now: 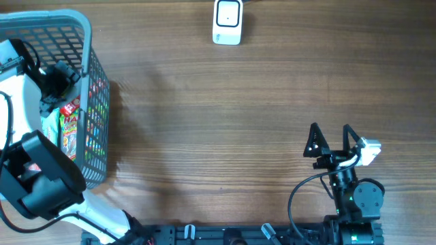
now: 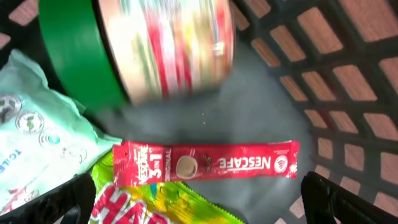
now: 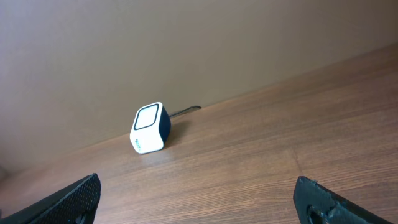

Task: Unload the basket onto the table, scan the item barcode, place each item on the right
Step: 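Lower the left gripper onto the green-lidded jar in the basket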

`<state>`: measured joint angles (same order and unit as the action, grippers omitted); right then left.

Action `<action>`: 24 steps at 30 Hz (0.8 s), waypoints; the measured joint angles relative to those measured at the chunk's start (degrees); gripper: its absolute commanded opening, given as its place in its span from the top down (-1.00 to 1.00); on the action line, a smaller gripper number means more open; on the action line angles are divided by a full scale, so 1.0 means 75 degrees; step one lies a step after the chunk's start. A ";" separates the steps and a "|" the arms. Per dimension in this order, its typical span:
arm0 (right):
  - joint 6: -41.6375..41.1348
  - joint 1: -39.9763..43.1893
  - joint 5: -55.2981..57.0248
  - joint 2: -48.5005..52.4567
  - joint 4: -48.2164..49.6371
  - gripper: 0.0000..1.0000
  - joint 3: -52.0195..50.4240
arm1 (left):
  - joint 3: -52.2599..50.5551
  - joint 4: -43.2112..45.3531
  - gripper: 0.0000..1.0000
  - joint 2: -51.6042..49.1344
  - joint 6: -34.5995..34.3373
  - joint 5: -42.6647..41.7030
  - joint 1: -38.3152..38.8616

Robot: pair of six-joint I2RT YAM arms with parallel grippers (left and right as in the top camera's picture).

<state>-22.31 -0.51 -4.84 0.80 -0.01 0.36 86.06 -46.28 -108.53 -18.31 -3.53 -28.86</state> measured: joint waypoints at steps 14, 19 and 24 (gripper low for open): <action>0.0000 0.0000 -0.0003 0.0000 0.0000 -0.99 0.0000 | 0.0000 0.0414 -1.00 0.0000 -0.0833 0.0816 -0.0192; 0.0003 0.0000 0.0000 0.0000 0.0000 -0.99 0.0000 | 0.0000 0.1035 -1.00 0.0000 -0.0105 0.1011 -0.0297; 0.0000 0.0000 -0.0003 0.0000 0.0000 -1.00 0.0000 | 0.0000 0.1122 -1.00 -0.0003 -0.0090 0.0941 -0.0297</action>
<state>-22.31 -0.51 -4.86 0.80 -0.01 0.36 86.06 -37.87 -108.55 -18.98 3.53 -31.09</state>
